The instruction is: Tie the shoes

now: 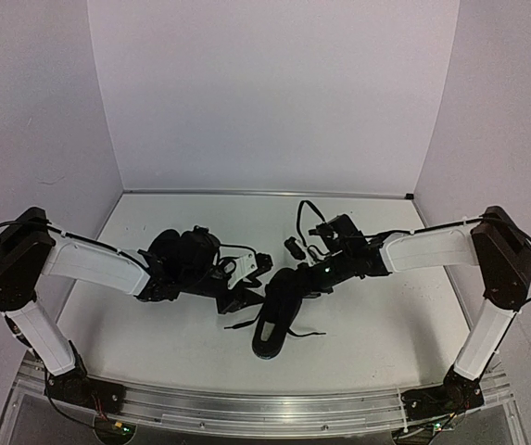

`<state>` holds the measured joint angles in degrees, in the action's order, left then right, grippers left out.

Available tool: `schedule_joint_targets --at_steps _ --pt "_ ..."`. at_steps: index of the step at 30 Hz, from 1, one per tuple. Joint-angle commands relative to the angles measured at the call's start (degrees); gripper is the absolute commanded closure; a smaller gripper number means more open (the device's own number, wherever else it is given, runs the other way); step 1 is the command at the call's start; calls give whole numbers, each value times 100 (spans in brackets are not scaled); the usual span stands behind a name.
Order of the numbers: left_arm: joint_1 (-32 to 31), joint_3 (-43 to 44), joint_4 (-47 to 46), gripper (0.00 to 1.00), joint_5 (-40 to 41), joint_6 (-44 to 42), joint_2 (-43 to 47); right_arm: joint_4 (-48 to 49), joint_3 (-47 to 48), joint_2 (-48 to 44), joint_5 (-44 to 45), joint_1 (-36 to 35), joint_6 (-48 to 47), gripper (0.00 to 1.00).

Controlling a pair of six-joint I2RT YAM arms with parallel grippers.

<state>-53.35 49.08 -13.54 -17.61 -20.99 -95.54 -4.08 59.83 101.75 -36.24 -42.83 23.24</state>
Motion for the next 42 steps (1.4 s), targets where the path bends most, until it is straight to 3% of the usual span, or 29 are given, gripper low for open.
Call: schedule_joint_targets --at_steps 1,7,12,16,20,22,32,42 --pt "-9 119 -311 51 271 259 -63 12 37 -147 -16 -33 -22 100" --pt "-7 454 -293 46 223 318 -442 12 13 -155 -50 -33 -31 100" --pt "-9 618 -336 51 179 309 -651 12 11 -159 -76 -33 -39 100" --pt "-9 642 -421 63 170 287 -684 12 -2 -166 -88 -35 -52 100" --pt "-8 573 -485 92 137 232 -594 4 -24 -173 -30 -33 -57 100" --pt "-16 469 -487 99 81 199 -479 0 -21 -182 30 -33 -57 100" --pt "-491 189 6 100 50 -311 50 -41 103 8 310 71 -48 100" --pt "-730 261 254 100 59 -472 7 -58 408 266 285 70 -74 100"
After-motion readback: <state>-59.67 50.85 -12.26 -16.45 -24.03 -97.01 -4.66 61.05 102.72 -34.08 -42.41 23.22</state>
